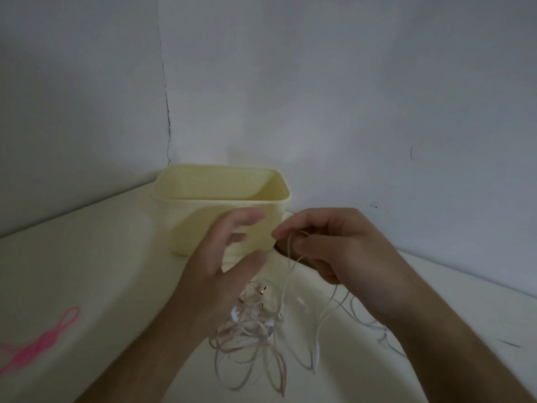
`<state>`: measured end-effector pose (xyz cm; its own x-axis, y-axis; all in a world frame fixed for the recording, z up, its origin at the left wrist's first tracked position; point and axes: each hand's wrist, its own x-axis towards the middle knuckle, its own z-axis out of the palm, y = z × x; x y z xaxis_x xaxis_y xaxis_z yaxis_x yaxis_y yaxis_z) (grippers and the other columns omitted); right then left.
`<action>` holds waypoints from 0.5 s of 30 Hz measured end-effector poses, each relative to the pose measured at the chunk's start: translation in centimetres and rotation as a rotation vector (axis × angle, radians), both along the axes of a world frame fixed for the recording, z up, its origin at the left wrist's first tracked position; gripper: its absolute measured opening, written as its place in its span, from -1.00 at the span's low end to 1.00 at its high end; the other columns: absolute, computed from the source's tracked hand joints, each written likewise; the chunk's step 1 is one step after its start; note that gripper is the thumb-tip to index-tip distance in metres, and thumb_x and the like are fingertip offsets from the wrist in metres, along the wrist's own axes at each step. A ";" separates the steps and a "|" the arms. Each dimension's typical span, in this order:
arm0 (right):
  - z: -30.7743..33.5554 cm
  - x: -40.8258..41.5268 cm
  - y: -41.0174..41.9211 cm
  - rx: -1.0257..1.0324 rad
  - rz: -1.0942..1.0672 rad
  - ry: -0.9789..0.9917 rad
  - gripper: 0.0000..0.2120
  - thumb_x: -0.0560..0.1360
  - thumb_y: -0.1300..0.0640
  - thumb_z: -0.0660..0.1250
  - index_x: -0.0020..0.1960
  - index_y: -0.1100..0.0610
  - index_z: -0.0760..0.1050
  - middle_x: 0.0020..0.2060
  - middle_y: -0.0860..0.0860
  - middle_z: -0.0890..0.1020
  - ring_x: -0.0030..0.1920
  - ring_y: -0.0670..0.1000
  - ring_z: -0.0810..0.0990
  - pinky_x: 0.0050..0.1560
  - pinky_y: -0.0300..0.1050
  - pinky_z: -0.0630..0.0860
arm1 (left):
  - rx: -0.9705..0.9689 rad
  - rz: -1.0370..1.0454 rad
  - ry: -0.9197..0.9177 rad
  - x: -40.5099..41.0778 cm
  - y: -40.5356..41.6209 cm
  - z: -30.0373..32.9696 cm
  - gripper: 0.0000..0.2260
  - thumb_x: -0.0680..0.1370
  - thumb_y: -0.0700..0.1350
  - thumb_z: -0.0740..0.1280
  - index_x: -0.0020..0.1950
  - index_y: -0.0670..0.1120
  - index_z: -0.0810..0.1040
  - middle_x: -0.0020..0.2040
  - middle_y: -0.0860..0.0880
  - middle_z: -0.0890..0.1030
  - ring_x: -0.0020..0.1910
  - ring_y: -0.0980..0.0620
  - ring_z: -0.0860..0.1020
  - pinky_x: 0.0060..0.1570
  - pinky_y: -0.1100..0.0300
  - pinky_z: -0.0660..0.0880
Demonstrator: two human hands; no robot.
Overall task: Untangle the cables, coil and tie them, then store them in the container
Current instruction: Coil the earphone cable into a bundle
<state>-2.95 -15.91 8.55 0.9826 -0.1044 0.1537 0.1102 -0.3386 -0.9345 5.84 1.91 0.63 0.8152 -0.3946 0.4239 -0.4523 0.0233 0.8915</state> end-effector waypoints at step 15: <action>1.0 -0.4 -2.0 -0.528 -0.202 -0.031 -0.67 0.59 0.28 0.36 0.03 -0.15 0.71 -0.08 -0.20 0.74 -0.19 -0.23 0.69 -0.20 -0.32 0.53 | -0.509 -0.163 0.384 1.2 0.6 1.2 -0.83 0.60 -0.22 0.29 0.00 -0.27 0.65 -0.43 0.03 0.16 -0.46 0.08 0.08 -0.46 0.24 0.04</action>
<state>-3.36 -17.95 9.53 0.9451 -0.1914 0.2647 0.0191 -0.7766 -0.6297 7.03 2.56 1.88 0.8927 -0.3525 0.2808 -0.0590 0.5262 0.8483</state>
